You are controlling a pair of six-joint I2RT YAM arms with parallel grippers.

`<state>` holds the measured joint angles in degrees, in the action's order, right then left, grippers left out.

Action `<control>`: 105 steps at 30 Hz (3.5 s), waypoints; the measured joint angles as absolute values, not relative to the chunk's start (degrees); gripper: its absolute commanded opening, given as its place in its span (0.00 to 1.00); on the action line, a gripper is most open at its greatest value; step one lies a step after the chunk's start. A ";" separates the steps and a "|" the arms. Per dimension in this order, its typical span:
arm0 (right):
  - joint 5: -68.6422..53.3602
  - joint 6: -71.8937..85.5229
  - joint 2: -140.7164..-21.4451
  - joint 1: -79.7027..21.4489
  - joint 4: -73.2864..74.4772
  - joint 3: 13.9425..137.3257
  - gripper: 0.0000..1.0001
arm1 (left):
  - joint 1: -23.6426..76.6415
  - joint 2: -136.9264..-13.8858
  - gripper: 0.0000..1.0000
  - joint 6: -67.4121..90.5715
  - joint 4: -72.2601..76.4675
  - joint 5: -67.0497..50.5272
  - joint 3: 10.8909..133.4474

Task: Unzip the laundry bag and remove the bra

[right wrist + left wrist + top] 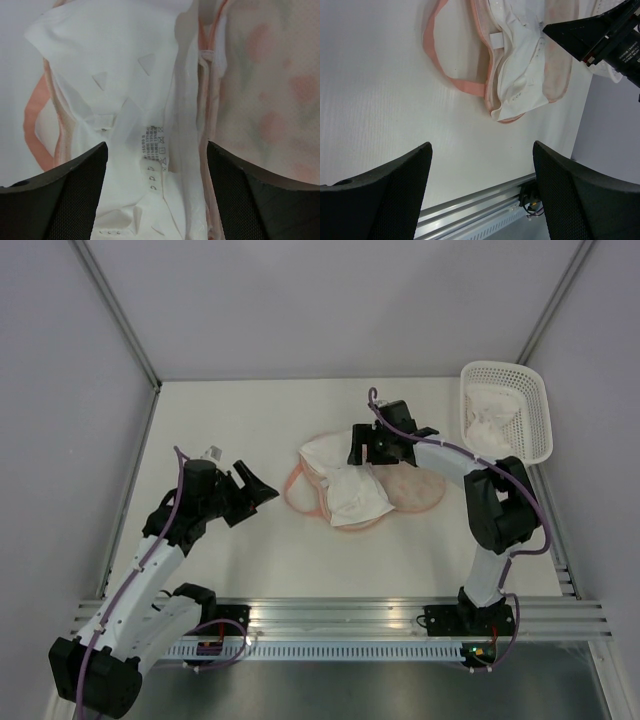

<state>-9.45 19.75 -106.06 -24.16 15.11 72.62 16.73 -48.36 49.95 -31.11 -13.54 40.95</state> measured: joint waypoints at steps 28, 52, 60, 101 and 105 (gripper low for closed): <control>-44.16 32.69 -110.72 -17.12 -5.58 63.79 0.25 | 16.73 -48.38 0.85 49.89 -31.22 -13.45 40.95; -42.98 30.92 -105.12 -16.51 1.48 68.55 0.01 | 16.73 -48.71 0.85 49.87 -31.40 -13.43 40.95; -34.41 25.17 -98.48 -15.09 11.07 75.96 0.00 | 16.73 -48.64 0.85 49.87 -31.44 -13.45 40.95; 25.12 19.70 -122.15 9.30 37.76 116.46 0.00 | 13.08 -50.61 0.85 45.95 -31.20 -16.84 41.74; 19.49 18.76 -123.55 9.47 37.01 117.40 0.00 | 12.60 -50.11 0.85 45.91 -31.22 -17.04 41.74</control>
